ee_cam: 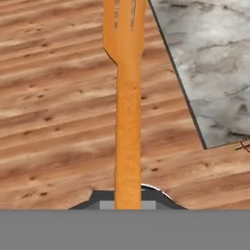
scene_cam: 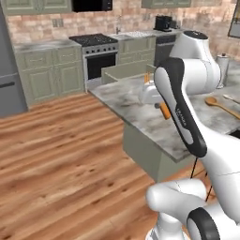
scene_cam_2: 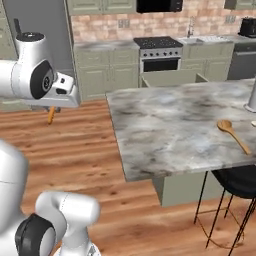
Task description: Pick up the metallic utensils from the counter and place them in the open drawer. Make sure not to pick up any wooden utensils.
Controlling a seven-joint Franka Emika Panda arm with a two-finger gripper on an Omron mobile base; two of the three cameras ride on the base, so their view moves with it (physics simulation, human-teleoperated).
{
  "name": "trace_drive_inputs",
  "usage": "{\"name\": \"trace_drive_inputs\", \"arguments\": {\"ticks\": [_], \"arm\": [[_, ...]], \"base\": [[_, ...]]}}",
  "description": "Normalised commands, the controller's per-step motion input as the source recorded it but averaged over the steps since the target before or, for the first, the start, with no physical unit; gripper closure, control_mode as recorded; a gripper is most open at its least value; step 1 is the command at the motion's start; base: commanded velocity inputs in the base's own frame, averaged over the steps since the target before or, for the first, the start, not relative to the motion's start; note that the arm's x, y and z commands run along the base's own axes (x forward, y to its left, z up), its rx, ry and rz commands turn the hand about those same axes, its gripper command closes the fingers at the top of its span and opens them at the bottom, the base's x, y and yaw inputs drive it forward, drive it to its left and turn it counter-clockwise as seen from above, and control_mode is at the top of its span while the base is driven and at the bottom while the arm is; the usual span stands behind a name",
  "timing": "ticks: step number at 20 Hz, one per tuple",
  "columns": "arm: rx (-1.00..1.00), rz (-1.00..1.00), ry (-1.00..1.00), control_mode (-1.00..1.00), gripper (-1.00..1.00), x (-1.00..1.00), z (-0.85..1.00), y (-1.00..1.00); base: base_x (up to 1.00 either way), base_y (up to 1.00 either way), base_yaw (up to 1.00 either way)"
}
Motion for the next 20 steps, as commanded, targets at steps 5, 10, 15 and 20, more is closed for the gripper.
{"name": "trace_drive_inputs", "arguments": {"ticks": [5, 10, 15, 20], "arm": [[0.0, 0.0, 0.0, 1.0, 1.0, 0.0, 0.0, 0.0], [0.0, 0.0, 0.0, 1.0, 1.0, 0.0, 0.0, 0.0], [0.0, 0.0, 0.0, 1.0, 1.0, 0.0, 0.0, 0.0], [0.0, 0.0, 0.0, 1.0, 1.0, 0.0, 0.0, 0.0]], "base": [[0.89, 0.91, -0.57], [0.98, 0.87, -0.6], [0.84, 0.96, -0.58], [0.37, 0.98, -0.57]]}}
